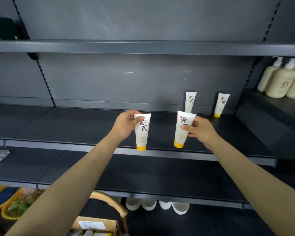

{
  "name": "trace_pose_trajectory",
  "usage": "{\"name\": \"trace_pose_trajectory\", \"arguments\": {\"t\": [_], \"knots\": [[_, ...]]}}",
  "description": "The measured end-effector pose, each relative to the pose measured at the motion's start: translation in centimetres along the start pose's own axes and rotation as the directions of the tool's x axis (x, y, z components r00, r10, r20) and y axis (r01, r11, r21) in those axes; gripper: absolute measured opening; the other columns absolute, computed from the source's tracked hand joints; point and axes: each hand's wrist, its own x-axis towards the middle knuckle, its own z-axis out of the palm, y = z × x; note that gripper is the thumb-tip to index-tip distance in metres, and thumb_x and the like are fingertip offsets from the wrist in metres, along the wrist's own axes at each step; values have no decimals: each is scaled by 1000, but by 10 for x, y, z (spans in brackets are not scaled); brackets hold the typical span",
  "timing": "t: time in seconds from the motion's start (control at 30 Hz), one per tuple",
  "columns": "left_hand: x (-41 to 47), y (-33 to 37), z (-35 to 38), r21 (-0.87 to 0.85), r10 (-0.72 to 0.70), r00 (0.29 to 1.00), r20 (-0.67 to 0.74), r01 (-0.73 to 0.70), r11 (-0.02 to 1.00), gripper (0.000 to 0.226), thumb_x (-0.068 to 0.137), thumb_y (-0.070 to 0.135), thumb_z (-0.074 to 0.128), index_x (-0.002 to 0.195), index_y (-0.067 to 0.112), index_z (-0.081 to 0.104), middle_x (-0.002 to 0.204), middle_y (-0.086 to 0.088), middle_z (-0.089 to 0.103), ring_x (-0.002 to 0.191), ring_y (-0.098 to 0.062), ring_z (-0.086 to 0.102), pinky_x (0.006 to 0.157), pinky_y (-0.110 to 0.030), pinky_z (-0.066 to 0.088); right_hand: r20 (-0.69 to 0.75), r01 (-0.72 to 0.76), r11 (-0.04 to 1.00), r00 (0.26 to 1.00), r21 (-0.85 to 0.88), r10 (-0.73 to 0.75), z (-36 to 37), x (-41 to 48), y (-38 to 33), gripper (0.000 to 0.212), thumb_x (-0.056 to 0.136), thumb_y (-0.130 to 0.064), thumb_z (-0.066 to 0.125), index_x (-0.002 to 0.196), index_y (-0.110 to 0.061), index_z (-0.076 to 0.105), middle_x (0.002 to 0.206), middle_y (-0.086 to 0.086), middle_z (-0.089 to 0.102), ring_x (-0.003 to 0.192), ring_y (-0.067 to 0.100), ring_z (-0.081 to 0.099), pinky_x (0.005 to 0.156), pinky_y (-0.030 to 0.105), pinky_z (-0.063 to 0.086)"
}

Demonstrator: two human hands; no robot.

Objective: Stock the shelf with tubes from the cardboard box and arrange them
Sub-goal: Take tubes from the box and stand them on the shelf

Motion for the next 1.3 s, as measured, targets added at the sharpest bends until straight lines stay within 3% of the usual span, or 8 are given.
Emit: {"name": "trace_pose_trajectory", "arguments": {"t": [0.2,0.37,0.53,0.67,0.9,1.07,1.17,1.3], "knots": [[79,-52,-2,-3,20,999,29,-20,1000,3,88,16,65,88,19,65,86,-2,70,79,-16,64,83,-40,53,-10,-7,1000,1000,-27,7,34,81,24,19,82,-5,70,95,-17,64,100,6,69,98,21,66,80,36,56],[123,-86,-2,-62,22,1000,-5,-22,998,5,88,21,65,93,21,65,86,5,71,82,-12,66,84,-37,54,-12,-31,999,999,-17,31,57,137,39,20,84,-5,68,100,-16,63,104,6,68,102,22,64,82,35,55],[131,-92,3,-133,10,997,78,0,991,26,85,20,69,109,22,57,98,7,72,92,-5,67,80,-19,53,-46,-21,1000,999,-20,20,65,173,47,23,85,-7,68,105,-14,61,106,6,66,104,22,63,84,36,55],[125,-106,6,8,36,988,151,-38,999,27,84,18,69,107,26,56,100,14,69,91,3,64,73,-10,50,38,-2,989,999,-146,8,63,194,54,35,82,-16,71,116,-12,61,109,2,69,102,17,64,90,43,54],[116,-123,7,97,-23,986,163,7,995,39,83,19,70,114,33,52,104,19,64,94,-4,65,77,-19,54,103,37,982,994,-184,-18,61,206,59,37,83,-19,70,119,-16,60,112,-2,69,102,12,64,95,37,51],[133,-123,6,91,-8,991,133,-4,996,32,82,14,72,104,32,57,101,16,66,94,0,64,78,-15,52,67,81,973,995,-217,-68,70,216,58,35,85,-20,69,119,-14,59,113,-1,67,100,15,64,88,31,51],[158,-126,5,105,-15,997,80,6,994,30,82,17,72,107,27,60,103,10,67,93,2,62,75,-7,48,54,79,971,996,-224,-69,76,228,54,33,86,-19,67,117,-15,58,112,-1,66,101,15,62,89,34,50],[190,-136,3,108,-52,998,31,49,993,32,83,21,71,113,26,61,110,10,64,100,-5,59,78,-13,44,68,70,982,996,-173,-59,83,241,53,33,88,-16,65,120,-13,56,115,3,65,107,20,61,85,42,55]]}}
